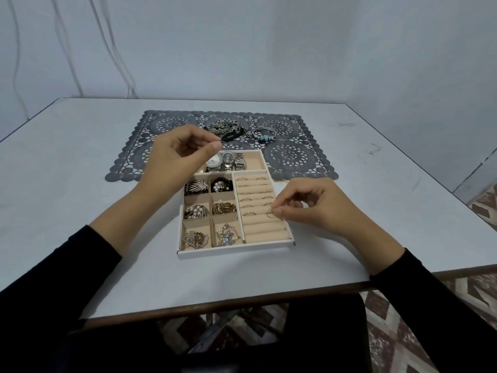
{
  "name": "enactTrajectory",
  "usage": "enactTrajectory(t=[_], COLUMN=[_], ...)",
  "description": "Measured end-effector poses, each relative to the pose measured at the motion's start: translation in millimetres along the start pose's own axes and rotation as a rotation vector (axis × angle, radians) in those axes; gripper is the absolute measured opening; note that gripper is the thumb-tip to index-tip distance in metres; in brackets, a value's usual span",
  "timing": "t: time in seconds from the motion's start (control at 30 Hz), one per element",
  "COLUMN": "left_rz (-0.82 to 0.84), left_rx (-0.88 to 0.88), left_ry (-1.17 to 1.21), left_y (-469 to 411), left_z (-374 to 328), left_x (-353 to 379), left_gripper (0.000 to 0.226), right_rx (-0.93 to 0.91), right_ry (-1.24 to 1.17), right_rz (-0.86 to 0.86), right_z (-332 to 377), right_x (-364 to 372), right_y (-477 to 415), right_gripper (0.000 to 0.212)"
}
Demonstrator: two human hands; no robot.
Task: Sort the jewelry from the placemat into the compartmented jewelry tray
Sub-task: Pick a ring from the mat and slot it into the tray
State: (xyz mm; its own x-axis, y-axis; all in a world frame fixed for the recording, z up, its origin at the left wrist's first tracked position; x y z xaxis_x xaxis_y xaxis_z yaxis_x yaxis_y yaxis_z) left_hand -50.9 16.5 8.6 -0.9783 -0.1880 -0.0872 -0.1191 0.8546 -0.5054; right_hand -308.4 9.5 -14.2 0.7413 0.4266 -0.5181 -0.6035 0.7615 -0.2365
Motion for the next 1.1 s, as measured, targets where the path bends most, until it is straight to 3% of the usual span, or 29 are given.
enactTrajectory(t=[0.5,1.1], left_rz=[0.014,0.009], left_rx=[0.001,-0.019], left_ry=[-0.025,-0.059], left_y=[1.4,1.1], left_z=[2.0,4.4], left_x=[-1.1,-1.5], left_gripper=[0.007,0.006], right_rx=[-0.062,0.126], right_ry=[0.118,0.090], right_rz=[0.134,0.368], right_z=[-3.7,8.8], right_x=[-0.1,-12.1], right_y=[-3.4,-22.9], right_gripper=[0.010,0.011])
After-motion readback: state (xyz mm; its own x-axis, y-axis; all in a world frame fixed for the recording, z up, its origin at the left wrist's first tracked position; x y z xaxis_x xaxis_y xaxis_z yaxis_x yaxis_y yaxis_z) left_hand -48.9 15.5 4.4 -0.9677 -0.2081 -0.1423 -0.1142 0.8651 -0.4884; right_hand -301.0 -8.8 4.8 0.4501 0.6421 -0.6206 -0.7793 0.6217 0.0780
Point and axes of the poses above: each hand's wrist, its own y-axis away from the middle knuckle, its own x-axis out of the palm, z = x × y, the point moved 2 cm from there along -y, towards the middle knuckle, and after that the axes turned 9 degrees about y, right-handed, at the moved point
